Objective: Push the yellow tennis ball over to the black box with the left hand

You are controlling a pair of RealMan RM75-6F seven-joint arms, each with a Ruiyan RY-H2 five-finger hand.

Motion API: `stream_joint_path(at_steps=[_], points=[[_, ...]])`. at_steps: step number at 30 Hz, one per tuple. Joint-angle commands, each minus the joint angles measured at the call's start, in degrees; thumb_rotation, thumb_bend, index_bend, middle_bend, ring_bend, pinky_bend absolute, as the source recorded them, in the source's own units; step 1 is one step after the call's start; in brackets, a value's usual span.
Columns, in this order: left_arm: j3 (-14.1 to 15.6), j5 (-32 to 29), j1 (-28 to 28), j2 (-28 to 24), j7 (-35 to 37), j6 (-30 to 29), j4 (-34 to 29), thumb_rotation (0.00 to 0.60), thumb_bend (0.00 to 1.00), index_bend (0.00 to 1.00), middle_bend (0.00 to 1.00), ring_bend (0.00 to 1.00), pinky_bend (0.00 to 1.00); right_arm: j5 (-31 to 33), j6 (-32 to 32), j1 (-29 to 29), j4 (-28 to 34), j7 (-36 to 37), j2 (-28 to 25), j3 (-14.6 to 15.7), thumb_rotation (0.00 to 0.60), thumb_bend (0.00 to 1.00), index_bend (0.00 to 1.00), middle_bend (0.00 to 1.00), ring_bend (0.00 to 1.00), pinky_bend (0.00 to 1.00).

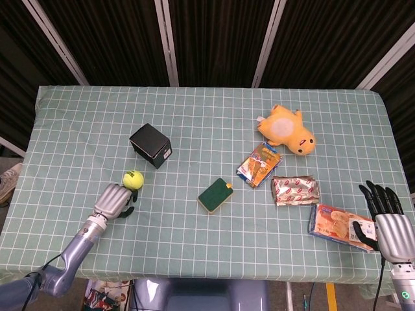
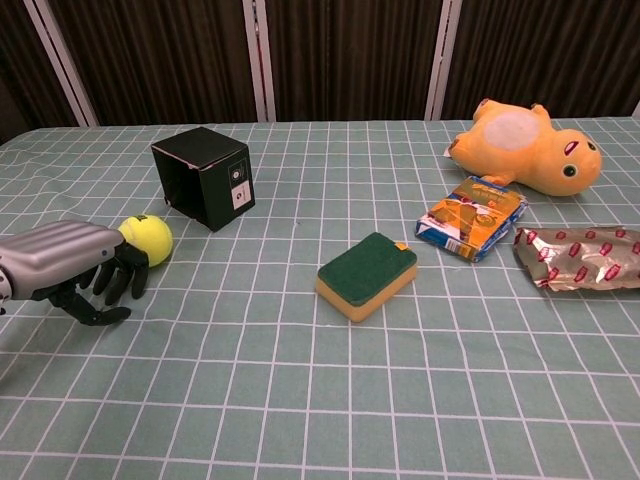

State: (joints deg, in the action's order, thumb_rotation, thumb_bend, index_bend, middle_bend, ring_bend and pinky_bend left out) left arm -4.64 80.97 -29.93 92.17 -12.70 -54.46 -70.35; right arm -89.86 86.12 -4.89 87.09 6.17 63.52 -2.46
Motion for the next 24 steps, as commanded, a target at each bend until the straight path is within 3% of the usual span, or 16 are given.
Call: stream_joint_path(at_steps=[1, 19, 24], points=[[-0.16, 0.03, -0.73, 0.34, 0.86, 0.46, 0.91, 0.600, 0.31, 0.49, 0.59, 0.53, 0.54, 0.14, -0.03, -0.03, -0.08, -0.08, -0.01, -0.10, 0.600, 0.43, 0.00, 0.00, 0.00, 0.00], [0.45, 3.19, -4.77, 0.04, 2.50, 1.04, 5.61, 0.600, 0.31, 0.46, 0.54, 0.50, 0.52, 1.99, -0.98, -0.26, -0.40, -0.64, 0.18, -0.81, 0.600, 0.43, 0.00, 0.00, 0.00, 0.00], [0.59, 3.16, -5.48, 0.60, 3.22, 1.50, 7.33, 0.600, 0.30, 0.45, 0.58, 0.54, 0.53, 2.10, -0.97, -0.29, -0.44, -0.67, 0.24, -0.93, 0.600, 0.43, 0.00, 0.00, 0.00, 0.00]])
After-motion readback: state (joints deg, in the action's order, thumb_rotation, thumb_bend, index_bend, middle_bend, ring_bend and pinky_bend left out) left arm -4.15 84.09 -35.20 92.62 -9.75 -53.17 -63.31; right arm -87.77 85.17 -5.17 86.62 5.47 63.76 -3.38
